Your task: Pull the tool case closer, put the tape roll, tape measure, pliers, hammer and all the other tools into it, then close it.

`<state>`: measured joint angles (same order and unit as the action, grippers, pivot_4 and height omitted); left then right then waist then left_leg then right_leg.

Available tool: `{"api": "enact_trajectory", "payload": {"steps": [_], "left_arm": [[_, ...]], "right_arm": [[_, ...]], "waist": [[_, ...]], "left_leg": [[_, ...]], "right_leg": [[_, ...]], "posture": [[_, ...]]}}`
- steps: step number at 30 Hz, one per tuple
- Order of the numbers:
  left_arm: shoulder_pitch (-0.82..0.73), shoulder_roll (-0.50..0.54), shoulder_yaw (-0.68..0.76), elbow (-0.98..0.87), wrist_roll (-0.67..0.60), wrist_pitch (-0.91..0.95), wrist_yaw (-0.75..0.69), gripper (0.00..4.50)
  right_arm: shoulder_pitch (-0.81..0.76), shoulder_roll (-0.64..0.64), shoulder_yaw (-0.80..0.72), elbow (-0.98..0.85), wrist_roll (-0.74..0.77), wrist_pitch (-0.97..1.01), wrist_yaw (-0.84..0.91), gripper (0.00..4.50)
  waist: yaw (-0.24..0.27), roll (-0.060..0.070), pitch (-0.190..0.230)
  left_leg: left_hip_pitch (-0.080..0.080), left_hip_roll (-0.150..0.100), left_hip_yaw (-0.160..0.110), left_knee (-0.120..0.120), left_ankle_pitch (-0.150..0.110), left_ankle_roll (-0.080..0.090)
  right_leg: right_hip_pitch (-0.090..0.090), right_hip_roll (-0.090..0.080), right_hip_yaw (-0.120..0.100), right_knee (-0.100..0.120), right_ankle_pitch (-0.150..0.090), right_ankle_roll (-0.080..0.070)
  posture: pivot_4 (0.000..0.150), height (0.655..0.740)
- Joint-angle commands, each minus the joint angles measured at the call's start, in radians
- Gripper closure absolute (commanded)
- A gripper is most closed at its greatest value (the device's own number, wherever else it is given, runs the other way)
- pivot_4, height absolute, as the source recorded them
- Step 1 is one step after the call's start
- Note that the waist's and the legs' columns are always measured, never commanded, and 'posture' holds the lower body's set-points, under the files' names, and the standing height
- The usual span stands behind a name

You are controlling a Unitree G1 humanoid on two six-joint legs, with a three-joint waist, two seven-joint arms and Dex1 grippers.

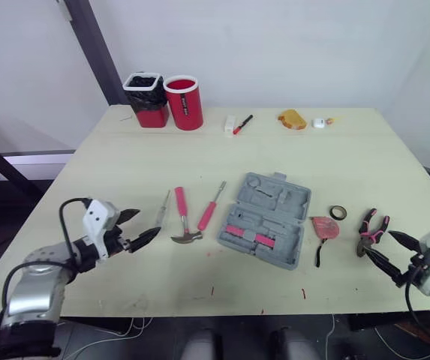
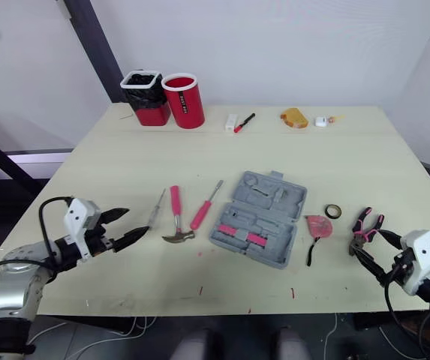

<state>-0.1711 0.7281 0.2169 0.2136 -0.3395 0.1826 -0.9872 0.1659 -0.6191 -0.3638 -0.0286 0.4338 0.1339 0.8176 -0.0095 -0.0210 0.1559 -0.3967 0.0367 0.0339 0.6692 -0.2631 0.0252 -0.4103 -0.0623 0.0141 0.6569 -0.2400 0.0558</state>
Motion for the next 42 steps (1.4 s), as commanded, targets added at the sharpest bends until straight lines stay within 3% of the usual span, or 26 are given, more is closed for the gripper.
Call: {"api": "enact_trajectory", "payload": {"steps": [1,8,9,14,19,21,22,32,42], "left_arm": [[-0.102,0.022,-0.049,0.063,0.028,-0.029,-0.055,0.1],[-0.442,-0.054,-0.21,0.39,0.141,-0.135,-0.162,0.1],[-0.477,-0.069,-0.223,0.43,0.151,-0.147,-0.17,0.07],[-0.662,-0.156,-0.27,0.718,0.223,-0.28,-0.197,1.33],[-0.781,-0.234,-0.303,0.93,0.303,-0.37,-0.187,3.4],[-0.814,-0.259,-0.308,0.99,0.328,-0.388,-0.165,4.17],[-0.828,-0.273,-0.31,1.015,0.342,-0.393,-0.155,4.48],[-0.892,-0.353,-0.316,1.118,0.455,-0.382,-0.038,4.48],[-0.902,-0.364,-0.307,1.134,0.502,-0.357,-0.001,4.48]], "right_arm": [[-0.06,-0.019,0.032,-0.039,-0.016,0.026,-0.016,0.0],[-0.274,-0.004,0.2,0.003,-0.087,0.105,-0.024,0.0],[-0.295,-0.002,0.218,0.009,-0.094,0.116,-0.026,0.25],[-0.379,-0.009,0.298,0.061,-0.122,0.176,0.008,1.65],[-0.458,-0.029,0.375,0.138,-0.187,0.213,0.028,3.84],[-0.476,-0.034,0.406,0.158,-0.215,0.211,0.04,4.5],[-0.487,-0.033,0.42,0.168,-0.23,0.211,0.039,4.5],[-0.564,0.0,0.512,0.246,-0.336,0.196,0.027,4.5],[-0.619,0.061,0.556,0.299,-0.389,0.188,0.019,4.5]], "waist": [[0.0,0.0,0.0],[-0.003,0.0,0.0],[-0.003,0.0,0.0],[0.0,-0.002,0.001],[-0.002,-0.002,0.002],[-0.003,-0.002,0.002],[-0.004,-0.002,0.002],[-0.004,-0.003,0.002],[-0.005,-0.003,0.002]], "left_leg": [[0.0,0.0,0.0,0.0,0.0,0.0],[-0.001,0.0,-0.001,0.001,0.0,0.0],[-0.001,0.0,-0.001,0.001,0.0,0.0],[-0.003,0.0,-0.002,0.001,0.0,0.0],[-0.004,0.0,-0.002,0.001,0.0,0.0],[-0.004,0.0,-0.002,0.001,0.0,0.0],[-0.004,0.0,-0.002,0.001,0.0,0.0],[-0.004,0.0,-0.003,0.001,0.0,0.0],[-0.004,0.0,-0.003,0.001,0.0,0.0]], "right_leg": [[0.0,0.0,0.0,0.0,0.0,0.0],[0.0,0.002,0.0,0.001,0.0,0.0],[0.0,0.002,0.0,0.001,0.0,0.0],[-0.001,0.002,-0.001,0.0,0.0,0.0],[-0.001,0.002,-0.001,0.0,0.0,0.001],[-0.001,0.002,-0.001,0.0,0.0,0.001],[-0.002,0.002,-0.001,0.0,0.0,0.001],[-0.002,0.003,-0.001,0.0,0.0,0.001],[-0.002,0.003,-0.001,0.001,0.0,0.001]], "posture": [[0.15,0.7371],[0.15,0.7371],[0.15,0.7371],[0.15,0.7371],[0.15,0.7371],[0.15,0.7371],[0.15,0.7371],[0.15,0.7371],[0.15,0.7371]]}}
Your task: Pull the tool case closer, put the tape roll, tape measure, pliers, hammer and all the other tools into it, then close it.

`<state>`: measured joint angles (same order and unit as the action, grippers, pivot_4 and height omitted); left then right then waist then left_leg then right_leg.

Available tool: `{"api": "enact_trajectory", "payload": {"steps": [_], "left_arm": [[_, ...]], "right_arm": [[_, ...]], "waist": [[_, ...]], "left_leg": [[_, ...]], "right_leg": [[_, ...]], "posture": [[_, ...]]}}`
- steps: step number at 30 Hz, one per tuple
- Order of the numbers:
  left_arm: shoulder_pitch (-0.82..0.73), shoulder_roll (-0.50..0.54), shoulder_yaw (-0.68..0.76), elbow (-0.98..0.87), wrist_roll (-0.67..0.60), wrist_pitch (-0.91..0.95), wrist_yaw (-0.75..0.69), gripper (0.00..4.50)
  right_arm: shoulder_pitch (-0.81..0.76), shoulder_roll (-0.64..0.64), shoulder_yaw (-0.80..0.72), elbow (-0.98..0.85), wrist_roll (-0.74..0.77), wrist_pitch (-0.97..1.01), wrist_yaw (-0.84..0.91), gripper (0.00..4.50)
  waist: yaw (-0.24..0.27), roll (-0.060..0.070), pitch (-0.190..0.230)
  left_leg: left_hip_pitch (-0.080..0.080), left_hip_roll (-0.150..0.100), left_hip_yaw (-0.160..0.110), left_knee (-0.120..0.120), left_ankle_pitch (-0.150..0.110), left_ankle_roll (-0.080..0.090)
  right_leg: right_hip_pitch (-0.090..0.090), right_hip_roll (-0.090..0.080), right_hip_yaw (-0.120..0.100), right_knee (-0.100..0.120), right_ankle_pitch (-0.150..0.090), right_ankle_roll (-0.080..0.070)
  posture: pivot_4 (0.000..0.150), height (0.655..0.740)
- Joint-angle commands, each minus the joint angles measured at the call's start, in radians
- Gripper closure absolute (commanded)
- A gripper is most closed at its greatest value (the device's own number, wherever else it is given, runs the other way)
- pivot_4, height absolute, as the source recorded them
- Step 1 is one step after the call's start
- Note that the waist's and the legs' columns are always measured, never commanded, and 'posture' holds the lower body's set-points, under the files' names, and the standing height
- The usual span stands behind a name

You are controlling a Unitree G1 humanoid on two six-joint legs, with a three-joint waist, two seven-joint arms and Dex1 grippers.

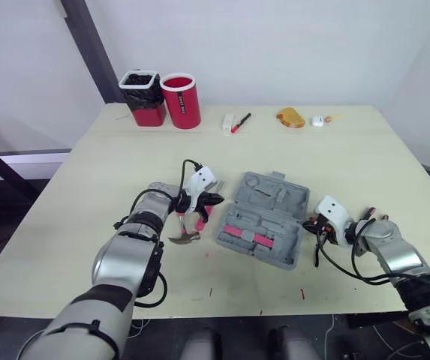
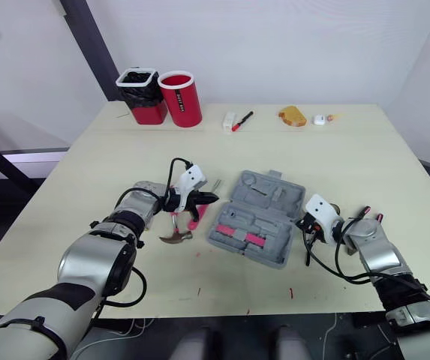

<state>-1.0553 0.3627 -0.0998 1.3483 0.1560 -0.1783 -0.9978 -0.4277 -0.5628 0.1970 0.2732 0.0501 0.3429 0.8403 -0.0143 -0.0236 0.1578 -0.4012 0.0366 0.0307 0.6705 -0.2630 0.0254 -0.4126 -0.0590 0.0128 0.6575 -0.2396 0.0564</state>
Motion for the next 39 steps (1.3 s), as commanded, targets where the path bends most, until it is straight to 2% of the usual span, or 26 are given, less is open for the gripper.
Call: {"api": "enact_trajectory", "payload": {"steps": [1,17,27,39], "left_arm": [[-0.017,0.001,0.008,-0.001,0.012,0.006,0.013,4.48],[-0.013,-0.02,0.008,0.004,0.05,0.029,0.052,4.48],[-0.017,-0.055,-0.001,0.007,0.08,0.036,0.072,4.48],[-0.013,-0.066,-0.001,0.005,0.091,0.027,0.033,4.48]], "right_arm": [[-0.028,0.009,-0.004,0.003,-0.009,-0.026,-0.003,4.5],[-0.109,0.062,-0.012,0.131,-0.062,-0.141,-0.047,4.5],[-0.113,0.075,-0.019,0.141,-0.075,-0.155,-0.059,4.5],[-0.121,0.081,-0.016,0.144,-0.066,-0.156,-0.037,4.5]], "waist": [[0.0,0.0,0.0],[-0.002,0.0,0.0],[-0.004,0.0,0.0],[-0.003,0.0,0.0]], "left_leg": [[0.0,0.0,0.0,0.0,0.0,0.0],[0.0,0.0,0.0,0.0,0.0,0.0],[0.0,0.0,0.0,0.0,0.0,0.0],[0.0,0.0,0.0,0.0,0.0,0.0]], "right_leg": [[0.0,0.0,0.0,0.0,0.0,0.0],[0.0,0.0,0.0,0.001,0.0,0.0],[0.0,0.0,0.0,0.001,0.0,0.0],[0.0,0.0,0.0,0.001,0.0,0.0]], "posture": [[0.15,0.7371],[0.15,0.7371],[0.15,0.7371],[0.15,0.7371]]}}
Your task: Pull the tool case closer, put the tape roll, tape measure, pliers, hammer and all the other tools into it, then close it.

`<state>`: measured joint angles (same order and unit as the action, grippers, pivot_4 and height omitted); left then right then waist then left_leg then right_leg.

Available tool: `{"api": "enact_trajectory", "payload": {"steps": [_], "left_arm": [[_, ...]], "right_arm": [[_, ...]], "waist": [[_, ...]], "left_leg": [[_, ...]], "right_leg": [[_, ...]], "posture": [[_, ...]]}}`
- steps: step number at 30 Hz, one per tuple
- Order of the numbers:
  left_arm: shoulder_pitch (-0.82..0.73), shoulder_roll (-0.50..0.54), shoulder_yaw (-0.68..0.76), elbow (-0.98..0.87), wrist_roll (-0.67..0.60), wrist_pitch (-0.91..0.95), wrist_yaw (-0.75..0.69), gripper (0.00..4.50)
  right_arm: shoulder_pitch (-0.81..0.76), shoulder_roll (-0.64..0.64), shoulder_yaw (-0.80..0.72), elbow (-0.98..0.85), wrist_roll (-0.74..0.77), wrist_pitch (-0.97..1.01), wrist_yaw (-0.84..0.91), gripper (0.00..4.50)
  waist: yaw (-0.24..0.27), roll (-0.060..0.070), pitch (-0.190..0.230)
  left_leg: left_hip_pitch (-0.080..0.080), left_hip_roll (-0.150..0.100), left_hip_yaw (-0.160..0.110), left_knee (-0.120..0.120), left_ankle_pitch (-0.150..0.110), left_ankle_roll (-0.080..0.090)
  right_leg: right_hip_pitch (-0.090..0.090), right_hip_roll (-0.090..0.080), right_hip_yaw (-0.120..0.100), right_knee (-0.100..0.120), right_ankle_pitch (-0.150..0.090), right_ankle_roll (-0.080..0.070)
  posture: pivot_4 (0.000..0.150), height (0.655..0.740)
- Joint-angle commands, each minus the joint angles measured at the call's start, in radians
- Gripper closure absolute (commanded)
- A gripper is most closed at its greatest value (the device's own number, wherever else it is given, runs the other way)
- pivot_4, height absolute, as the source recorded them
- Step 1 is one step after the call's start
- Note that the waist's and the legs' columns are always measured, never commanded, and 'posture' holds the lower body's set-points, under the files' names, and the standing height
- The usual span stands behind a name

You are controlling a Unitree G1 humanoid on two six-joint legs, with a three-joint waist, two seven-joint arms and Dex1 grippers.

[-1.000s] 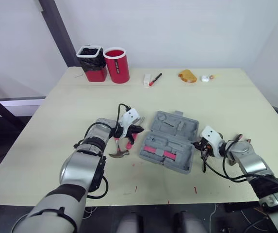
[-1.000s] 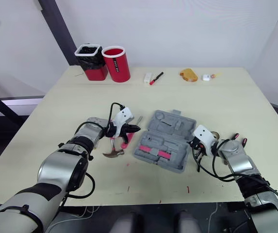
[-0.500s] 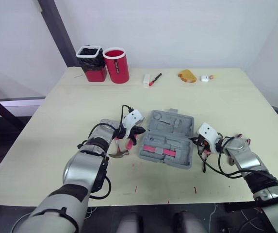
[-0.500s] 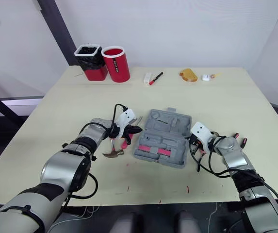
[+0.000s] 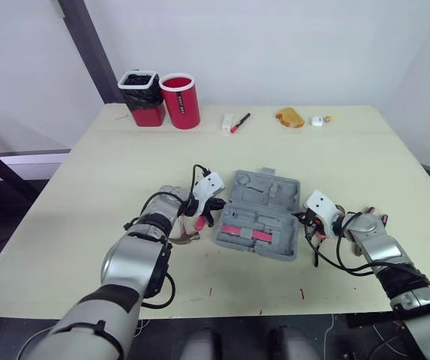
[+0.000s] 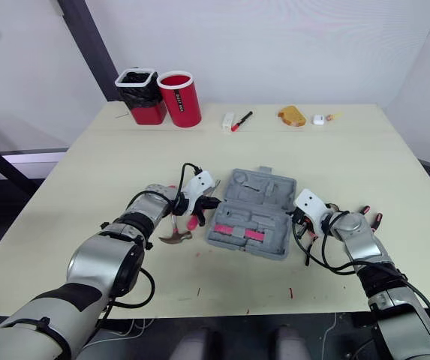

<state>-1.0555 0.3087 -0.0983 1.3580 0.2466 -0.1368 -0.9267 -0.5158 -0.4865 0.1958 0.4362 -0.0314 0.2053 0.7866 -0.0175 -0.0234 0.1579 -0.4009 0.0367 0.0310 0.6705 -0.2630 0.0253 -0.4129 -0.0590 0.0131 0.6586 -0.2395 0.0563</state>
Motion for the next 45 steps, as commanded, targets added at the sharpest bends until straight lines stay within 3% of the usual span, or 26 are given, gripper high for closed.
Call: {"api": "enact_trajectory", "payload": {"steps": [1,30,37,45], "left_arm": [[-0.011,-0.011,-0.006,-0.005,0.004,-0.018,-0.049,4.48],[0.112,0.063,-0.057,-0.118,-0.011,-0.074,-0.379,4.48],[0.2,0.085,-0.068,-0.264,-0.042,-0.018,-0.451,4.48],[0.353,0.131,-0.105,-0.576,-0.083,0.153,-0.51,4.48]], "right_arm": [[-0.031,0.005,-0.013,-0.022,0.018,-0.013,0.027,4.5],[0.093,-0.03,-0.014,-0.234,0.076,0.104,0.184,4.5],[0.13,-0.037,-0.014,-0.283,0.093,0.131,0.197,4.5],[0.163,-0.057,-0.015,-0.325,0.112,0.153,0.214,4.5]], "waist": [[0.0,0.0,0.0],[0.0,0.0,0.0],[0.001,0.0,0.0],[0.0,0.0,0.0]], "left_leg": [[0.0,0.0,0.0,0.0,0.0,0.0],[0.0,0.0,0.0,0.0,0.0,0.0],[0.001,0.0,0.0,0.0,0.0,0.0],[0.001,0.0,0.0,0.0,0.0,0.0]], "right_leg": [[0.0,0.0,0.0,0.0,0.0,0.0],[0.0,0.0,0.0,0.0,0.0,0.0],[0.0,0.0,0.0,0.001,0.0,0.0],[0.0,0.0,0.001,0.001,0.0,0.0]], "posture": [[0.15,0.7371],[0.15,0.7371],[0.15,0.7371],[0.15,0.7371]]}}
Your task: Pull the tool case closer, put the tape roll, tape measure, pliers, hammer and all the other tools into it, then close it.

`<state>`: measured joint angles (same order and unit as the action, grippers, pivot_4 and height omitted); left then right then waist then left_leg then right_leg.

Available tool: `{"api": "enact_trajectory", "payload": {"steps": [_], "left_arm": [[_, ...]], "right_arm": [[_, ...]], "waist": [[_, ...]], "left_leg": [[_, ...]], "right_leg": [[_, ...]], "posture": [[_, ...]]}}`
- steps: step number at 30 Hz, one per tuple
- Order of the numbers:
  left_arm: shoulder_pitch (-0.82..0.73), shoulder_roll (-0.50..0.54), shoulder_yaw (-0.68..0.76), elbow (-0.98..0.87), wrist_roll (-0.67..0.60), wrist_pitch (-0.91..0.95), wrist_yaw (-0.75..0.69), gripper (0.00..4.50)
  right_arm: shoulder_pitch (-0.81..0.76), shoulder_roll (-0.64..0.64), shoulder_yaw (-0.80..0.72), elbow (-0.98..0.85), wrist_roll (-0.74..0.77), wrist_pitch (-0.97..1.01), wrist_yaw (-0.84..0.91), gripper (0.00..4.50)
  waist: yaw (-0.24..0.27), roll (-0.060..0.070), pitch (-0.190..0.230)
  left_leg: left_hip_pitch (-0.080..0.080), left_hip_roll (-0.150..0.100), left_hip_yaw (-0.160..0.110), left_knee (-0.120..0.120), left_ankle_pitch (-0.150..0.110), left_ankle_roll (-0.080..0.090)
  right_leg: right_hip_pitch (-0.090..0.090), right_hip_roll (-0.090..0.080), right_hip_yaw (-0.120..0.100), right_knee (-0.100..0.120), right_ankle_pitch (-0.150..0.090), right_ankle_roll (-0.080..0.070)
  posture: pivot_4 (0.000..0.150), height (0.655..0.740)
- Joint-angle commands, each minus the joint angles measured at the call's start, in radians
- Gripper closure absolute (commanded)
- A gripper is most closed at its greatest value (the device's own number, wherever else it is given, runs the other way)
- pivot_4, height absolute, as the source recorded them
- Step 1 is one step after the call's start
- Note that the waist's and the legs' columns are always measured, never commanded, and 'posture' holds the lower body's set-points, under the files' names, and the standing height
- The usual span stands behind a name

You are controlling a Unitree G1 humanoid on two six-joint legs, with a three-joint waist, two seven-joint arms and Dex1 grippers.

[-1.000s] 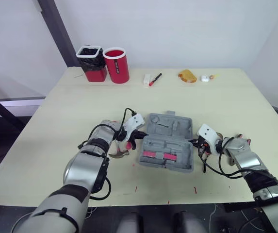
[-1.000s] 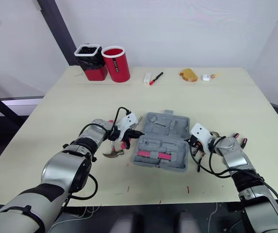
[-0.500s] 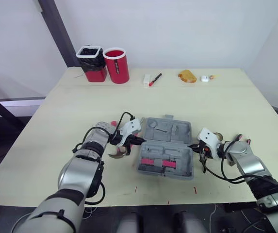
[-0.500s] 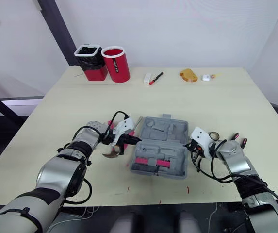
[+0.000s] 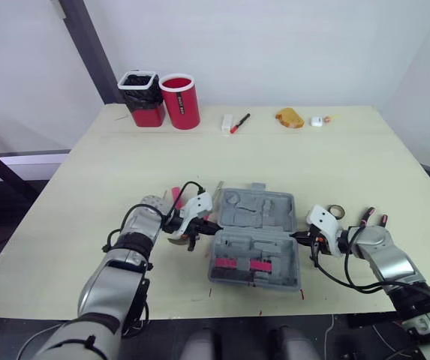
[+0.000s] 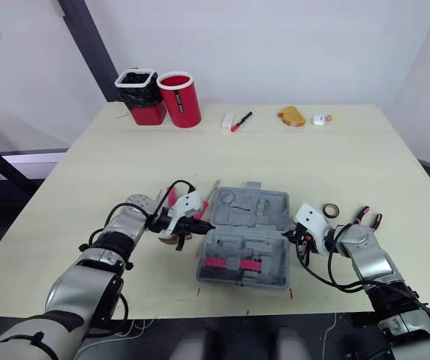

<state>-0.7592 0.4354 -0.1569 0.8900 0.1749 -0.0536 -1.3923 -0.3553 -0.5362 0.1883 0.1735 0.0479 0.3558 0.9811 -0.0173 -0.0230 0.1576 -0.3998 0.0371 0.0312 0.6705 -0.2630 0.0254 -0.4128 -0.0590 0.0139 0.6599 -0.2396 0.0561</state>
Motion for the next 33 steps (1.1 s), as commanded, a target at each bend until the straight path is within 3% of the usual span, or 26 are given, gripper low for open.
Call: {"api": "enact_trajectory", "payload": {"steps": [1,6,13,33], "left_arm": [[0.081,0.009,-0.053,-0.161,-0.021,0.108,-0.05,4.48],[0.181,0.041,-0.086,-0.354,-0.05,0.214,-0.068,4.48],[0.257,0.091,-0.113,-0.482,-0.081,0.276,-0.067,4.48],[0.294,0.154,-0.176,-0.547,-0.124,0.282,-0.059,4.48]], "right_arm": [[0.008,-0.012,-0.009,-0.067,0.035,0.005,0.022,4.5],[0.037,-0.035,-0.002,-0.1,0.049,0.026,0.048,4.5],[0.082,-0.056,0.013,-0.168,0.068,0.068,0.077,4.5],[0.158,-0.085,0.029,-0.264,0.113,0.145,0.1,4.5]], "waist": [[0.0,0.0,0.0],[0.003,0.0,0.0],[0.001,0.0,0.0],[0.004,0.0,0.0]], "left_leg": [[0.0,0.0,0.0,0.0,0.0,0.0],[0.0,0.0,0.0,0.0,0.0,0.0],[0.001,0.0,0.0,0.0,0.0,0.0],[0.001,0.0,0.0,0.0,0.0,0.0]], "right_leg": [[0.0,0.0,0.0,0.0,0.0,0.0],[0.0,0.0,0.0,0.0,0.0,0.0],[0.0,0.0,0.0,0.0,0.0,0.0],[0.0,0.001,0.0,0.001,0.0,0.0]], "posture": [[0.15,0.7371],[0.15,0.7371],[0.15,0.7371],[0.15,0.7371]]}}
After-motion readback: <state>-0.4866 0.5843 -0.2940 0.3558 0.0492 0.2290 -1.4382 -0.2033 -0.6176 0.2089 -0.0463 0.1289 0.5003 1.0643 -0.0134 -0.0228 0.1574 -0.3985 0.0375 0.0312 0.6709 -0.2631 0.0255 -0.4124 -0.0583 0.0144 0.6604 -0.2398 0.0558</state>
